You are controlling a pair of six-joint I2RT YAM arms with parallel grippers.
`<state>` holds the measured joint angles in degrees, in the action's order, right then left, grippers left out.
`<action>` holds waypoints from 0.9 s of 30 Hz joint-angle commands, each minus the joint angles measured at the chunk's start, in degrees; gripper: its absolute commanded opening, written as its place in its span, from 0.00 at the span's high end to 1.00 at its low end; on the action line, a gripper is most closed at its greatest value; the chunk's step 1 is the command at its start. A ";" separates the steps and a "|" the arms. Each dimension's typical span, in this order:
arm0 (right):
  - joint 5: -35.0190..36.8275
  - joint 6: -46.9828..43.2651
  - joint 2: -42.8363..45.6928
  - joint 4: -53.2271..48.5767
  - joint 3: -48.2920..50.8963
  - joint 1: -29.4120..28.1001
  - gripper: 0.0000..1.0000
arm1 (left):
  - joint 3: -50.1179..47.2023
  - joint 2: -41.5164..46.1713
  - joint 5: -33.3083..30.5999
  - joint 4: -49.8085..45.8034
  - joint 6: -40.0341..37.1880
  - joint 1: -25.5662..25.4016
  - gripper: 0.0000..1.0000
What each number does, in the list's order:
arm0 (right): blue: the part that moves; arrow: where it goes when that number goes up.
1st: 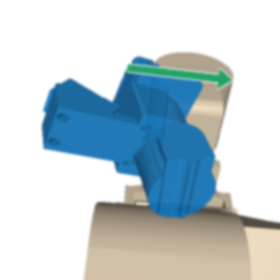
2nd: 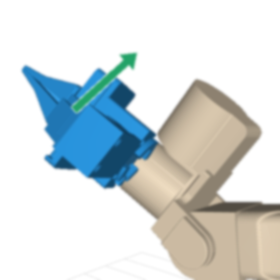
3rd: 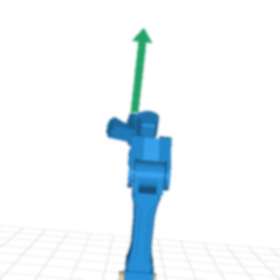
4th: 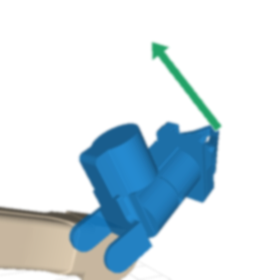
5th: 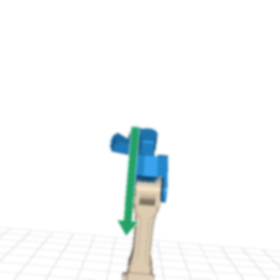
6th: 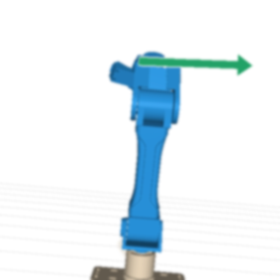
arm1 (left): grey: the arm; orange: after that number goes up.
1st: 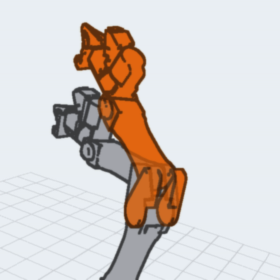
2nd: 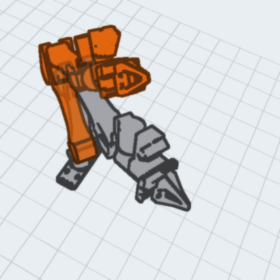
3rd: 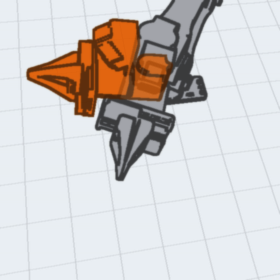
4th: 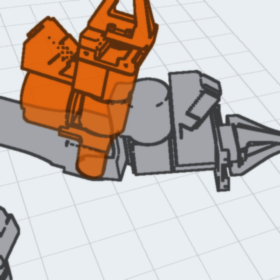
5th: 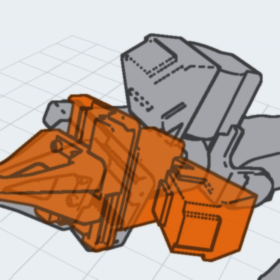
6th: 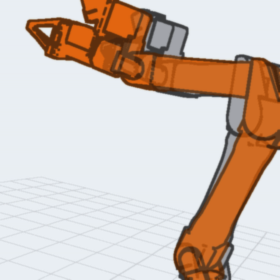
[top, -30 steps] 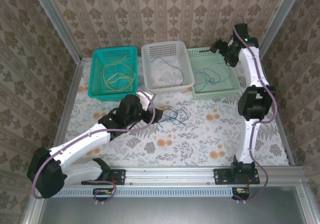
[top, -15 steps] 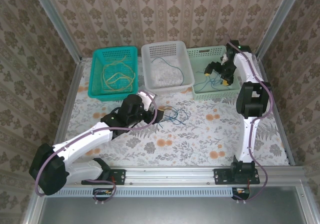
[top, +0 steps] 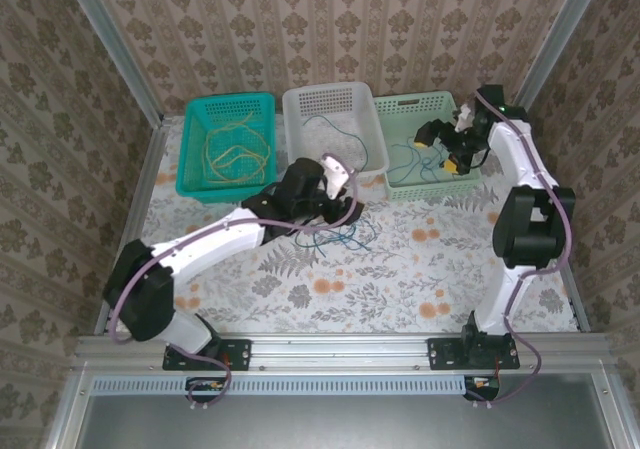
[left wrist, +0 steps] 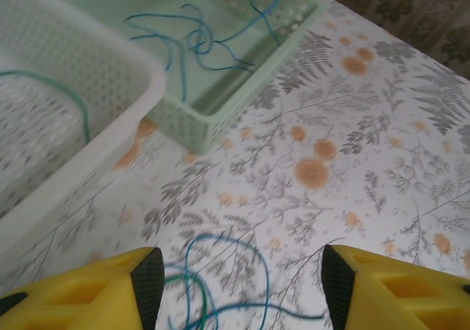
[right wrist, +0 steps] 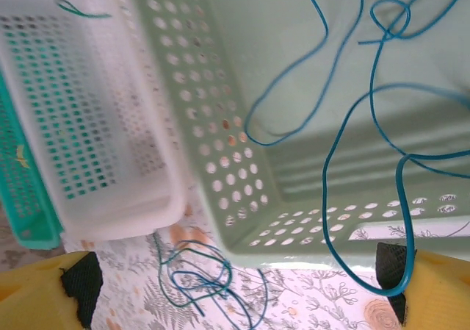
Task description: Untangle the cables
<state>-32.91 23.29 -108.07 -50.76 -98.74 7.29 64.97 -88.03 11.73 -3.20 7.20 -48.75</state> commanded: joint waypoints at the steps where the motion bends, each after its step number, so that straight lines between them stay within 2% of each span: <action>1: -4.25 3.79 5.01 5.82 1.31 0.61 0.00 | 7.47 -5.26 5.09 -0.59 -4.16 -0.44 0.37; 8: -10.20 11.78 9.19 11.32 5.01 2.55 0.01 | 26.16 -19.86 9.98 -3.52 -7.68 -1.17 0.37; 13: -14.13 13.92 11.01 12.38 6.68 4.02 0.00 | 33.70 -25.78 10.58 -2.11 -10.92 -1.17 0.34; 21: -17.97 18.37 13.36 16.58 10.32 5.71 0.00 | 43.36 -35.24 13.36 -2.91 -15.39 -1.30 0.36; 27: -19.30 19.91 15.24 18.58 13.62 5.77 0.00 | 54.80 -43.11 14.55 -7.87 -18.07 -1.75 0.35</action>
<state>-49.41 41.30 -95.15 -33.98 -86.41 12.86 114.87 -129.16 24.25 -8.05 -7.77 -49.98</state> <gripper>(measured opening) 0.996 0.644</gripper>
